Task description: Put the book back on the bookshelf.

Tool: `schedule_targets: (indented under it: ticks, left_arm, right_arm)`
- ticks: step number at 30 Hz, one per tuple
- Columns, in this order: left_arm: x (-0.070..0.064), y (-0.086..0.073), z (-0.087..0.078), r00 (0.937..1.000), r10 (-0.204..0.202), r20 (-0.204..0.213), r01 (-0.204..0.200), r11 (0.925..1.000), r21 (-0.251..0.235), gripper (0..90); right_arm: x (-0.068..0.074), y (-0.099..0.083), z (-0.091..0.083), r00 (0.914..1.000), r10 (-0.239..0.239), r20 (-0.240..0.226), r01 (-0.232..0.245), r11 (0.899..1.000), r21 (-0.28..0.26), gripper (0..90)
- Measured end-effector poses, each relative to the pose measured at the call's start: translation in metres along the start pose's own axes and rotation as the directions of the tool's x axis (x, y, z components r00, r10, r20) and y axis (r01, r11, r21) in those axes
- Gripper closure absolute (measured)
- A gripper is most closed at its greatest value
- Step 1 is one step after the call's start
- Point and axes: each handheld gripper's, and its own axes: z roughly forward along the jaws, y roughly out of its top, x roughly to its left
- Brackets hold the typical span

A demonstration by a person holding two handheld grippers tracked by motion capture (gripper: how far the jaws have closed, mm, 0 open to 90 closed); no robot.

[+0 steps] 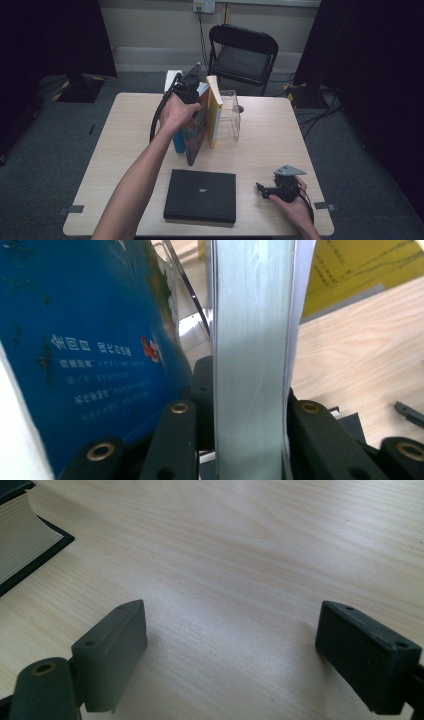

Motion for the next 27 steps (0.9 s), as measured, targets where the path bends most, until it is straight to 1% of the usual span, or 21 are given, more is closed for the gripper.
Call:
schedule_targets:
  ticks: [1, 2, 3, 4, 5, 6, 7, 10, 11, 13, 14, 16, 17, 20, 21, 23, 24, 26, 27]
  left_arm:
    - [0.0, 0.001, 0.0, 1.0, 0.002, 0.001, -0.002, 1.0, -0.006, 74.0]
    - [0.0, 0.001, 0.001, 1.0, -0.009, 0.0, 0.009, 1.0, -0.003, 74.0]
    - [0.0, 0.002, 0.001, 0.9998, -0.02, 0.003, 0.02, 0.9997, -0.016, 74.0]
    - [0.001, 0.003, 0.001, 1.0, -0.009, 0.002, 0.01, 0.9998, -0.019, 74.0]
    - [0.001, 0.004, 0.001, 0.9999, -0.013, 0.001, 0.013, 0.9996, -0.026, 74.1]
    - [0.001, 0.005, 0.002, 0.9997, -0.025, 0.0, 0.025, 0.9991, -0.034, 74.1]
    - [0.001, 0.005, 0.002, 0.9997, -0.025, 0.0, 0.025, 0.9991, -0.034, 74.0]
    - [0.005, 0.01, 0.001, 0.9983, -0.056, 0.015, 0.057, 0.9977, -0.037, 74.0]
    - [0.005, 0.01, 0.001, 0.9983, -0.056, 0.015, 0.057, 0.9977, -0.037, 74.0]
    - [0.006, 0.016, 0.001, 0.9977, -0.066, 0.015, 0.066, 0.9969, -0.042, 74.0]
    - [0.006, 0.018, 0.001, 0.9981, -0.06, 0.013, 0.06, 0.9975, -0.037, 74.0]
    - [0.006, 0.02, 0.001, 0.998, -0.063, 0.011, 0.063, 0.9971, -0.042, 73.9]
    - [0.007, 0.024, 0.003, 0.9967, -0.081, 0.011, 0.081, 0.9954, -0.051, 73.9]
    - [0.008, 0.027, 0.003, 0.9964, -0.084, 0.01, 0.085, 0.9944, -0.063, 73.9]
    - [0.009, 0.029, 0.004, 0.9956, -0.093, 0.012, 0.094, 0.9926, -0.076, 73.9]
    - [0.011, 0.031, 0.004, 0.9951, -0.098, 0.017, 0.099, 0.992, -0.079, 73.8]
    - [0.012, 0.032, 0.007, 0.9938, -0.11, 0.015, 0.111, 0.989, -0.098, 73.8]
    - [0.012, 0.033, 0.012, 0.9952, -0.097, 0.013, 0.098, 0.9901, -0.101, 73.5]
    - [0.014, 0.032, 0.013, 0.9942, -0.105, 0.025, 0.107, 0.9869, -0.121, 73.4]
  right_arm:
    - [0.0, 0.0, 0.0, 1.0, 0.0, -0.001, 0.0, 1.0, -0.001, 13.0]
    - [0.0, 0.0, 0.0, 1.0, -0.001, -0.002, 0.001, 1.0, 0.0, 13.0]
    - [0.0, 0.0, 0.0, 1.0, 0.0, -0.002, 0.0, 1.0, 0.0, 13.0]
    - [0.0, 0.0, 0.0, 1.0, 0.0, -0.002, 0.0, 1.0, 0.0, 13.0]
    - [0.0, 0.0, 0.0, 1.0, 0.0, -0.002, 0.0, 1.0, -0.001, 13.0]
    - [0.0, 0.0, 0.0, 1.0, 0.0, -0.002, 0.0, 1.0, 0.0, 13.0]
    - [0.0, 0.0, 0.0, 1.0, 0.0, -0.002, 0.0, 1.0, 0.0, 13.0]
    - [0.0, 0.0, 0.0, 1.0, 0.001, -0.002, -0.001, 1.0, 0.0, 13.0]
    - [0.0, 0.0, 0.0, 1.0, 0.001, -0.002, -0.001, 1.0, 0.0, 13.0]
    - [0.0, 0.0, 0.0, 1.0, 0.0, -0.002, 0.0, 1.0, 0.0, 13.0]
    - [0.0, 0.0, 0.0, 1.0, 0.0, -0.002, 0.0, 1.0, 0.0, 13.0]
    - [0.0, 0.0, 0.0, 1.0, 0.0, -0.002, 0.0, 1.0, 0.0, 13.0]
    - [0.0, 0.0, 0.0, 1.0, 0.0, -0.003, 0.0, 1.0, 0.0, 13.0]
    - [0.0, 0.0, 0.0, 1.0, 0.0, -0.002, 0.0, 1.0, 0.0, 13.0]
    - [0.0, 0.0, 0.0, 1.0, -0.002, -0.003, 0.002, 1.0, -0.001, 13.0]
    - [0.0, 0.0, 0.0, 1.0, -0.003, -0.005, 0.003, 1.0, 0.0, 13.0]
    - [0.0, 0.0, 0.0, 1.0, -0.003, -0.005, 0.003, 1.0, 0.0, 13.0]
    - [0.001, 0.0, 0.0, 1.0, -0.005, -0.007, 0.005, 1.0, 0.0, 13.0]
    - [0.001, 0.0, 0.0, 0.9999, -0.01, -0.008, 0.01, 1.0, -0.001, 13.0]
